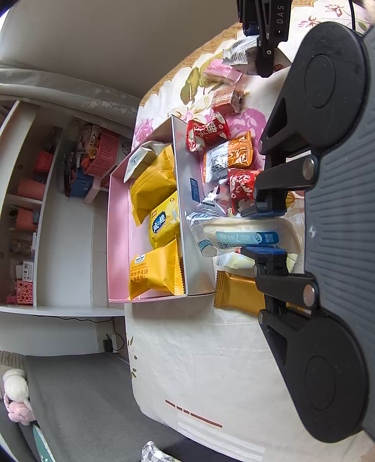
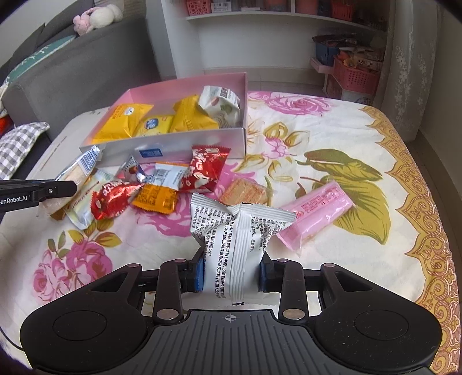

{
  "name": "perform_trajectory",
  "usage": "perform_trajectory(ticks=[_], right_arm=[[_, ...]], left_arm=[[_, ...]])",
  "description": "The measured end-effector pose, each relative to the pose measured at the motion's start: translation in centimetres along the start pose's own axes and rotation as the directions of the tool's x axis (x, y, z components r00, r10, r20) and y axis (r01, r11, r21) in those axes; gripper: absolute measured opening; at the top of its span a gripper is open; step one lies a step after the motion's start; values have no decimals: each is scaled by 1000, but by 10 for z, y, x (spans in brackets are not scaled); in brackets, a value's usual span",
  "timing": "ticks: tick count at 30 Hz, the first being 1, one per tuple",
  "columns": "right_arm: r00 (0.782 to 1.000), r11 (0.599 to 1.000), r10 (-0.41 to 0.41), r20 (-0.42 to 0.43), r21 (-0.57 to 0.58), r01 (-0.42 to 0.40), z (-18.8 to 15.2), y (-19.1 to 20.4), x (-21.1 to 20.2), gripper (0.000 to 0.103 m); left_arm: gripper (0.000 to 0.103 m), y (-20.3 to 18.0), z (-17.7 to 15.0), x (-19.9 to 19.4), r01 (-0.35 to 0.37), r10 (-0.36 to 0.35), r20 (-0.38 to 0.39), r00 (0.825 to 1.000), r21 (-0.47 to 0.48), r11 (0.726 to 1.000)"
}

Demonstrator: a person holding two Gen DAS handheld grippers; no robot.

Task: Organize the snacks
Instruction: 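Grasp white milk-stick pack with left tool while right tool grasps white striped bag, then carry both held packs over the pink box and lower them inside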

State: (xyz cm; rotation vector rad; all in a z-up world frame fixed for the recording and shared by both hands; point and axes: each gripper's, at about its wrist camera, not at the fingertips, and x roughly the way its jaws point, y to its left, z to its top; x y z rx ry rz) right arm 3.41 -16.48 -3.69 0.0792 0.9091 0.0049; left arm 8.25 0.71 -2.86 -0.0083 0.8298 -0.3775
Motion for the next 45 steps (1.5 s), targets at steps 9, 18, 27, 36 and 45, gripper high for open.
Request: perform_trajectory(ticks=[9,18,27,36,45], right_arm=[[998,999,17,63,30,-19,22,6,-14,33],[993,998,33,112,52,-39,44,14,-18,33],[988,993,51,143,97,-65,67,21,-14,33],[981,987,81,176,125,-104,88,29,-4,33],[971,973,93,218,188,-135,108,26,13,33]], left_arm=[[17,0,8,-4,14,-13,18,1000,-26,1000],[17,0,19,-9,36,-33,52,998,-61,997],[17,1,35,-11,54,-44,92,995,-104,993],[17,4,49,-4,68,-49,127,991,-146,987],[17,10,60,15,76,-49,138,989,-200,977]])
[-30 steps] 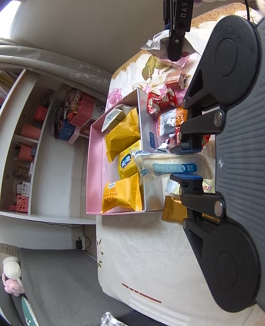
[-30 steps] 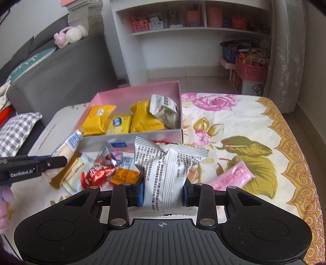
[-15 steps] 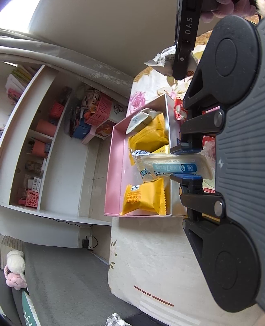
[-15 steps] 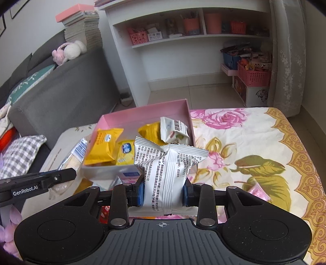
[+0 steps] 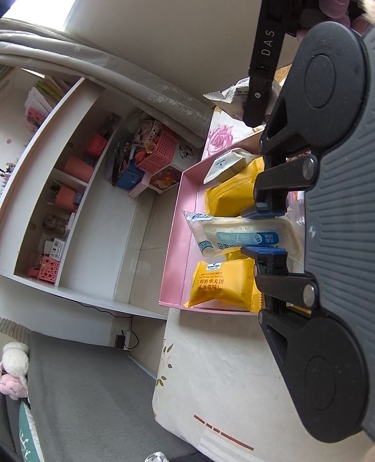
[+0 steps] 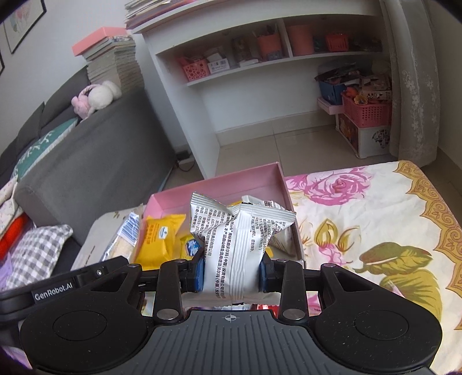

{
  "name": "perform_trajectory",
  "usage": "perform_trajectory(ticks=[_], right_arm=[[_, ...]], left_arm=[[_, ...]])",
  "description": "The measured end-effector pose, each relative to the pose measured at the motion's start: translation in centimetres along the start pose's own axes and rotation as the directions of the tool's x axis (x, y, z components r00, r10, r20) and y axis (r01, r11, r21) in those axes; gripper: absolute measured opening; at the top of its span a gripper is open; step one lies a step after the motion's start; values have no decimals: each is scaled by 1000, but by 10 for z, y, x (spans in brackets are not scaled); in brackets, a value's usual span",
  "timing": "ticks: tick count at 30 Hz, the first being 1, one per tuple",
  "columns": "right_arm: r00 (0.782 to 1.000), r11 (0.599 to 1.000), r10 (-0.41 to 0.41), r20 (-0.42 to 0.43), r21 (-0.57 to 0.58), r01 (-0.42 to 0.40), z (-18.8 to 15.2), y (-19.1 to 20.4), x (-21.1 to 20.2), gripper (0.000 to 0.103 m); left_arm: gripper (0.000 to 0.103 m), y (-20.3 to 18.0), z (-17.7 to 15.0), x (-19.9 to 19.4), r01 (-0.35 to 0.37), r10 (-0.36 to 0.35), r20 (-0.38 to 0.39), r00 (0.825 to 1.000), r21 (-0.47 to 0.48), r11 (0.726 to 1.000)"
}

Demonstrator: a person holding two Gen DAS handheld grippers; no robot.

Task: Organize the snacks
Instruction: 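Carry both held packs over the pink box and lower them inside, then open both tools to release the packs into the box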

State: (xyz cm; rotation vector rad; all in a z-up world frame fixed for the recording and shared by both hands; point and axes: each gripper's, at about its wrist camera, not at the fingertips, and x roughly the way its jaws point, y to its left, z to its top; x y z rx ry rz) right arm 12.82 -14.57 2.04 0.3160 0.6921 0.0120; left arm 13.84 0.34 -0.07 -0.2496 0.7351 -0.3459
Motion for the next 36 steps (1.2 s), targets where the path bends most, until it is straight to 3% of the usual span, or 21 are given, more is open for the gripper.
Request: perform_trajectory(ticks=[10,15,19,25,29,31,33,36], right_arm=[[997,993,79,-17,93,-78,10,-2,42,33],[992,988,122,-21,96,-120,22,5,68,33],[989,982,145,-19,126,-142,32,7,93,33],[992,984,124,-39,137,-117,40,8,126,35],[989,981,136,-50,149,-127,41,9,130,42],[987,977,154,-37,158,-146,40,7,125,58],[987,976,158,-24,153,-153,41,7,120,65],[988,979,152,-21,138,-147,40,9,112,65]], left_arm=[[17,4,3,35,-24,25,2,1000,-27,999],[17,3,3,53,-42,42,-4,999,41,998],[15,9,6,62,-34,34,-13,999,43,999],[14,18,2,67,-33,34,-27,999,14,999],[16,19,6,60,-7,7,-24,1000,8,1000],[23,19,7,59,-3,3,-28,1000,10,1000],[27,17,7,57,-5,6,-29,1000,15,1000],[36,14,6,54,-5,7,-45,999,40,999]])
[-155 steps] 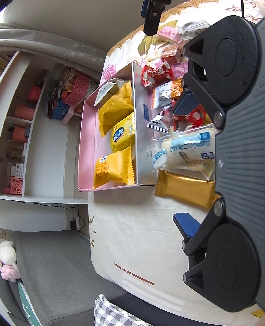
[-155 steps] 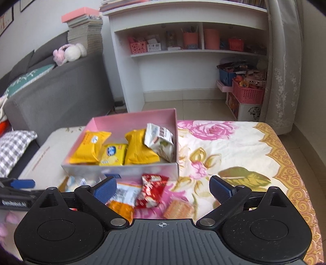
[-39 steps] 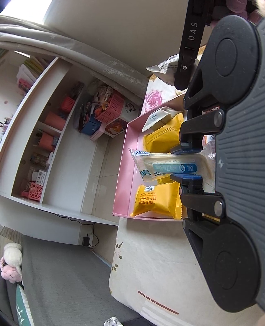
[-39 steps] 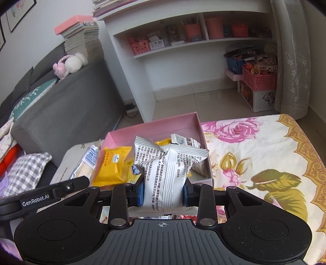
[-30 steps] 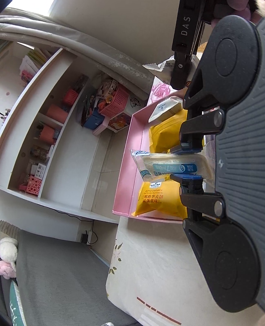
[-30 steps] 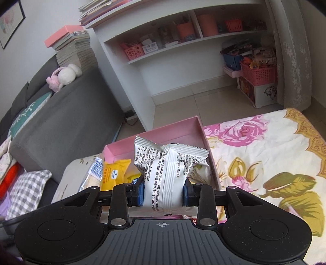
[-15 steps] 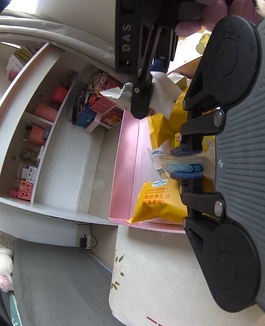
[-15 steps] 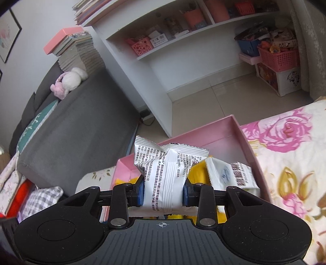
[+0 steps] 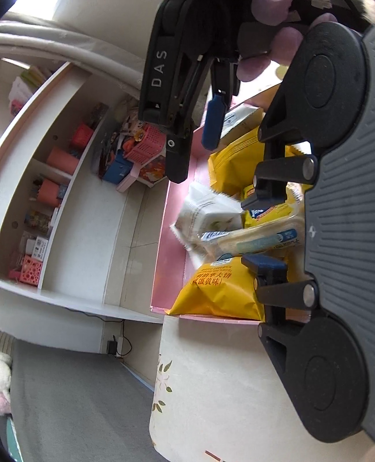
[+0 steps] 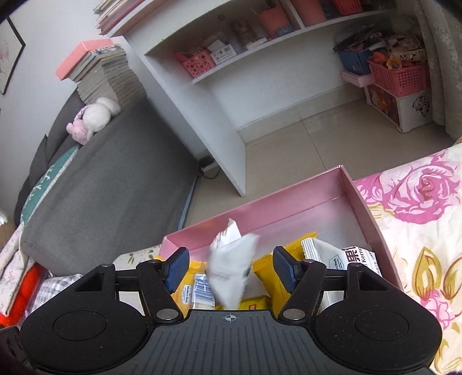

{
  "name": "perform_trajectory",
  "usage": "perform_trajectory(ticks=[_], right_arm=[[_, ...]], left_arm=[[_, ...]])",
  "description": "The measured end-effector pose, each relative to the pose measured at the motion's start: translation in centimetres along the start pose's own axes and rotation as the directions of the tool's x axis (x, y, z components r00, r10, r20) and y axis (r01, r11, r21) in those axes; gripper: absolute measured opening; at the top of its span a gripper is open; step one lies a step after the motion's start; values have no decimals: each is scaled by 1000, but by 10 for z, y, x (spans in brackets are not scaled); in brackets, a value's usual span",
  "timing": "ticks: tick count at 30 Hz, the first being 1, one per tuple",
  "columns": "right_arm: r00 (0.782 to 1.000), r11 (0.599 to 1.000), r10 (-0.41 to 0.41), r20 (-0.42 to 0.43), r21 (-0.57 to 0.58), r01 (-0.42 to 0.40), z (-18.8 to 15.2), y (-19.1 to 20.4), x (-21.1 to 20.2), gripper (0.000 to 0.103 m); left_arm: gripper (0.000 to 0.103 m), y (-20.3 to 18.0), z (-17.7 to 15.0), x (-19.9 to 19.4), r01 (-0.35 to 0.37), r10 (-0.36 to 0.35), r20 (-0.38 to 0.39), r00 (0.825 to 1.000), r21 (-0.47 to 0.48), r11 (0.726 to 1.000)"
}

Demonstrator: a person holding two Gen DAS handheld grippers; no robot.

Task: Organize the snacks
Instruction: 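Open both tools to release the packs into the box, then withdraw both tools from the box toward the remaining snacks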

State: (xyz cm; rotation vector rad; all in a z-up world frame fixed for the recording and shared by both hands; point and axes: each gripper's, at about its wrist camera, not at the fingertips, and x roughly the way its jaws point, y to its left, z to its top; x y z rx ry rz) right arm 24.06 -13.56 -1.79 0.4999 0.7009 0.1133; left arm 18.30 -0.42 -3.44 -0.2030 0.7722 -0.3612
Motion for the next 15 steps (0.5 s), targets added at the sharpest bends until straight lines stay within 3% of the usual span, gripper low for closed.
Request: perform_trajectory(ticks=[5,7,10,15], right_arm=[[1000,1000,-24,-1,-13,24,-5,4,-21,74],[999,998,-47,-2,-32,47,-7,7,-32,81],[996,993,-89,13,-75,90,-11,10,-52,88],[992,984,-124,21,-129,126,-23,15,-78,93]], left_arm=[[64,-4,0,-12,-2,2,-6,1000,39,999],[78,-5,1,-18,-3,4,-21,1000,46,999],[89,-6,1,-30,-22,24,-28,999,78,997],[99,-2,-2,-51,-58,61,-30,998,87,995]])
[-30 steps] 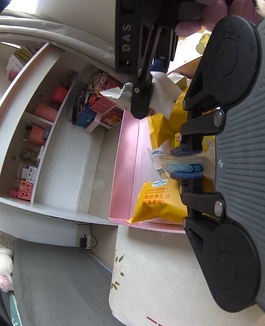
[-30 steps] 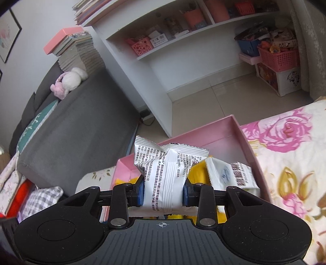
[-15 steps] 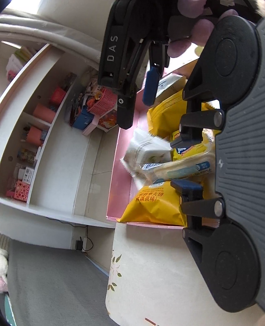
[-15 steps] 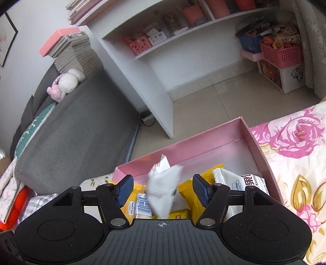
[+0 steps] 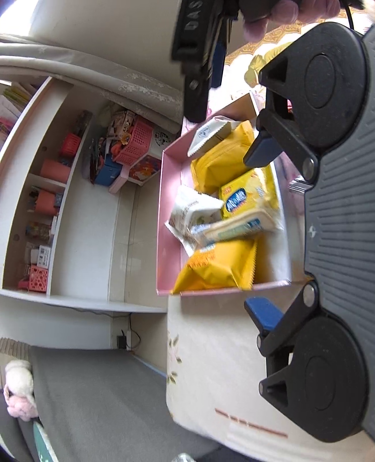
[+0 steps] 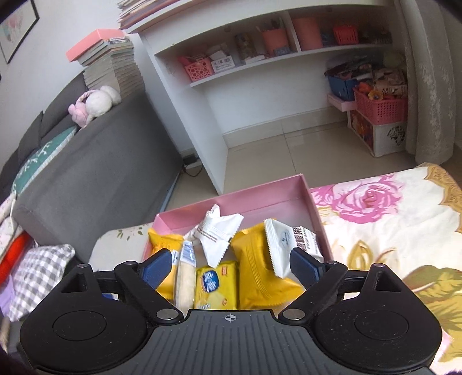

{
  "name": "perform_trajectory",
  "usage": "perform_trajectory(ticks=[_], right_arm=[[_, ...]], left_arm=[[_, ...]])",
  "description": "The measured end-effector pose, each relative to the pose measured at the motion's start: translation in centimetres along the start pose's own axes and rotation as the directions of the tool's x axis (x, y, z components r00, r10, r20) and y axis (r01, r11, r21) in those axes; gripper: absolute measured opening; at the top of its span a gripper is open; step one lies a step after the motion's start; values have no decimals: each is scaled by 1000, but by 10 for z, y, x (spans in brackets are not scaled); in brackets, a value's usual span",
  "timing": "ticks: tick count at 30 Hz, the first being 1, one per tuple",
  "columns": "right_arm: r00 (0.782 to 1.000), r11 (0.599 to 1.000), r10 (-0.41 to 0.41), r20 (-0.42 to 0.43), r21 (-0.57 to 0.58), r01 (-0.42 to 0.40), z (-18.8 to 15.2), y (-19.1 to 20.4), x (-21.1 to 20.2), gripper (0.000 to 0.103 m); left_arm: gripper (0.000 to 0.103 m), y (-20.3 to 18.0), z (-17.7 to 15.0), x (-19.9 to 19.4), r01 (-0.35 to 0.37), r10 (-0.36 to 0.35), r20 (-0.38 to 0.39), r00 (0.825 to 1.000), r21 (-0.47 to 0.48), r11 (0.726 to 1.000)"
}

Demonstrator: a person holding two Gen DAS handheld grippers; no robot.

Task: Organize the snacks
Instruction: 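Withdraw both tools from the box toward the remaining snacks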

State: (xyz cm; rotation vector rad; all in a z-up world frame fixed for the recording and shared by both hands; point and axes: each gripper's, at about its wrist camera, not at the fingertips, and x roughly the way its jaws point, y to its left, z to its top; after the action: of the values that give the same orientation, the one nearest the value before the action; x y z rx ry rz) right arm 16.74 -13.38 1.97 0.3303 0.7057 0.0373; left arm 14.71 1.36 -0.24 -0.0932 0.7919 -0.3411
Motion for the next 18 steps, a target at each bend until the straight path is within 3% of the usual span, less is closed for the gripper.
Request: perform_trajectory(ticks=[7,12,18], right_arm=[[999,998,-46,-24,-47,45,-25,2,-23,96],[999,997,-43,-28,-64,41,-49,-2,-26,96],[998,990,-32,-61,-139,23,-73,6,-23,96]], left_arm=[[103,7,-17,-17,-58,58,-63,996,6,998],[102,22,-36,-17,-98,98,-59,994,-1,995],[96,34,-51,-11,-120,123,-55,991,58,991]])
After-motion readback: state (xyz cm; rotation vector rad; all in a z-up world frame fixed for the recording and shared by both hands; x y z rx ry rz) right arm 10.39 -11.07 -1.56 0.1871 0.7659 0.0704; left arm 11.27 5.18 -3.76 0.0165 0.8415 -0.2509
